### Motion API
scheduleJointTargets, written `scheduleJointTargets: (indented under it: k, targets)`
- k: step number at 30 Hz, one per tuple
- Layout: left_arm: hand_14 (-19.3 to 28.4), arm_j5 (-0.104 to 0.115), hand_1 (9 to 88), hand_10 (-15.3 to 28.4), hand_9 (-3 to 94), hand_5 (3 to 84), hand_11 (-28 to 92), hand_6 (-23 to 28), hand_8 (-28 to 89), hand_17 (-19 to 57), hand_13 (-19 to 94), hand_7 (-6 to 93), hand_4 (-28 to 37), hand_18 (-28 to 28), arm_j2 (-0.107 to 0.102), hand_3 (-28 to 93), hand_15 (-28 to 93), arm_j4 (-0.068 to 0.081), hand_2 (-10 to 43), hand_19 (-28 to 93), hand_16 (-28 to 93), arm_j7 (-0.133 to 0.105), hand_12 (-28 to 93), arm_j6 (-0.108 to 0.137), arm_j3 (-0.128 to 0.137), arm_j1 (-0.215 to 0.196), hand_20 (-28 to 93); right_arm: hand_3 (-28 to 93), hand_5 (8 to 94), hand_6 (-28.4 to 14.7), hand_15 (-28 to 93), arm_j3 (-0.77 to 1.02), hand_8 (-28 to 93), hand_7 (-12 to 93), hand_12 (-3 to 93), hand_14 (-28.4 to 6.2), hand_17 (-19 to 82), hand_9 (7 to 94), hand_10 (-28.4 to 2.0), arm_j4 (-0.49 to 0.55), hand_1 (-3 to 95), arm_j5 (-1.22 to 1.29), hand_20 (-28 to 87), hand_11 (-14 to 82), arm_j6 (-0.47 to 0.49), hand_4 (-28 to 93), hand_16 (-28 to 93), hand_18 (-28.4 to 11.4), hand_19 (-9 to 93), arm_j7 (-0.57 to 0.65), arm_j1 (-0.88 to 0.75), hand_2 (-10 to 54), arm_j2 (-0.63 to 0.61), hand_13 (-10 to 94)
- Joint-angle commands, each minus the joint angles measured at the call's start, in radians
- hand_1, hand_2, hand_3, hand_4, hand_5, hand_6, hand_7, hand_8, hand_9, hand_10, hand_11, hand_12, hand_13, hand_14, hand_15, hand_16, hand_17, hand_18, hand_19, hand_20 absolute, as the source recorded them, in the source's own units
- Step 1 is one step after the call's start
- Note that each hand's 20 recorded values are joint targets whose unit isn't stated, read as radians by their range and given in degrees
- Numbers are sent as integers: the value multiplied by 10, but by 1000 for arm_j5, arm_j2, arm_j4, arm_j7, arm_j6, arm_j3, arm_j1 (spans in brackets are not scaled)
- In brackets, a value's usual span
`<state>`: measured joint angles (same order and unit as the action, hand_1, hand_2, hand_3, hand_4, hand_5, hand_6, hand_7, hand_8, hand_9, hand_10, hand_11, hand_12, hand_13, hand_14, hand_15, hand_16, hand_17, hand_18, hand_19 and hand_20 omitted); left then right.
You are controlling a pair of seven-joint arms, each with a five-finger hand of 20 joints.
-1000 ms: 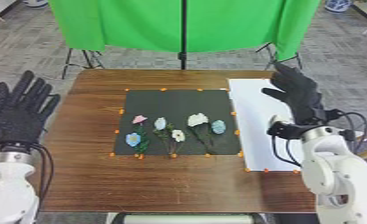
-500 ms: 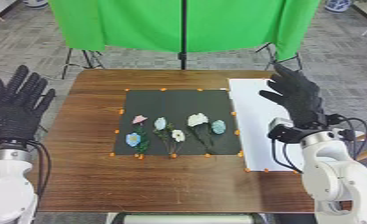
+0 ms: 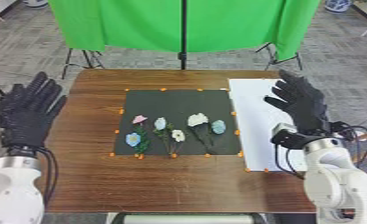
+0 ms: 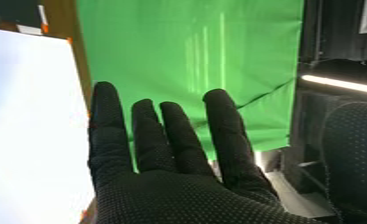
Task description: Arrange flowers
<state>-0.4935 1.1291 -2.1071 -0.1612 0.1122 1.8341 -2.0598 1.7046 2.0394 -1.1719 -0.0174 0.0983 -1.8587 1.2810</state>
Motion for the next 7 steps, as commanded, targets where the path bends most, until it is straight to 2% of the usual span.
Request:
scheduleJointTargets:
  k: [1,7]
  targets:
    - [116,29,235,143,321,394,138,72,-99,-51,206,115,-283,131,33,745,184,10,111,277,-71,30,67,-30,-14,-18,102,813,337,-17,60,-1,-120,128,79,-128,95,294,-137,25,43,-7,148,49,-9,-283,143,-177,351,-12,-52,82,39,238]
    - [118,24,236,144,333,402,142,74,-99,-52,217,114,-283,133,34,745,192,7,111,282,-73,28,73,-36,-7,-14,101,816,340,-19,56,-4,-122,131,79,-122,97,295,-137,34,56,3,148,52,-9,-283,143,-176,352,-20,-58,80,40,242]
